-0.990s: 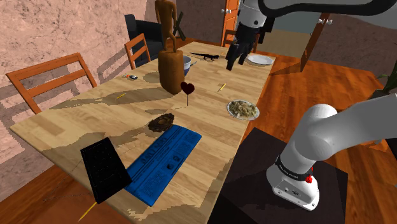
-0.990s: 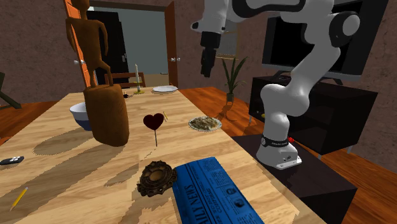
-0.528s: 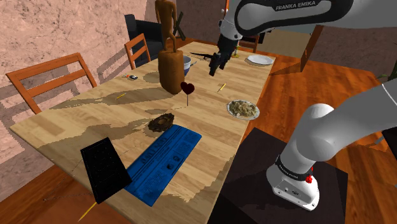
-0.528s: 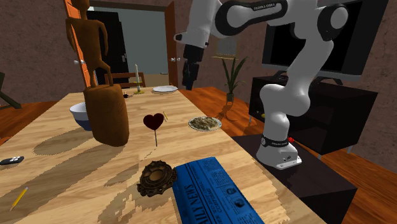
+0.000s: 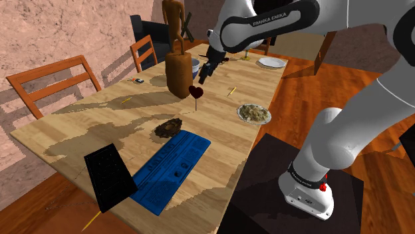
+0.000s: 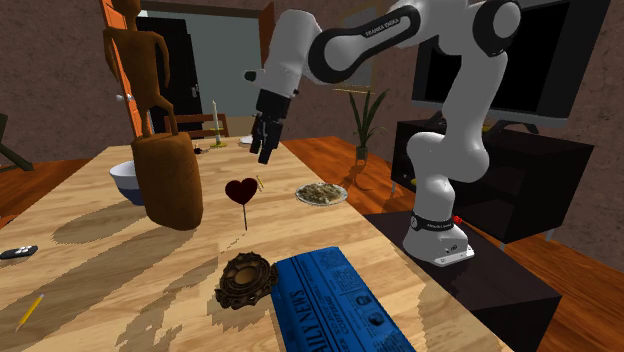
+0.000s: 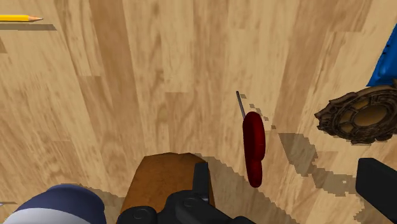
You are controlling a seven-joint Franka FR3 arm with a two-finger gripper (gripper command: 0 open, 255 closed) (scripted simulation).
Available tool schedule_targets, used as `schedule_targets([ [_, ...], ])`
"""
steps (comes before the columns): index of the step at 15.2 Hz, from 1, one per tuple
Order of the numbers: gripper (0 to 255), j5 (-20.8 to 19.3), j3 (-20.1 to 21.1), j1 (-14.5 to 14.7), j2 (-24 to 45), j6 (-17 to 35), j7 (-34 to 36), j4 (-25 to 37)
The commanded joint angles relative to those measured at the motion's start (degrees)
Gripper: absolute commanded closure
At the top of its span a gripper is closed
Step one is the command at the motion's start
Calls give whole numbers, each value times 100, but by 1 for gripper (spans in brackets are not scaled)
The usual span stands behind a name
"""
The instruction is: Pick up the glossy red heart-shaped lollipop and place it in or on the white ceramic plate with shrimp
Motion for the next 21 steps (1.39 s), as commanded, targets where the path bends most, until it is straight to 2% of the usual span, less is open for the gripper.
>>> schedule_targets([
  [1, 0, 76, -28, 68, 188, 206, -172, 85],
  [8, 0, 191, -46, 119, 623, 766, -250, -46],
  [16, 0, 191, -46, 118, 622, 765, -250, -45],
  [17, 255, 191, -46, 118, 622, 765, -250, -45],
  [21, 255, 191, -46, 118, 622, 765, -250, -45],
])
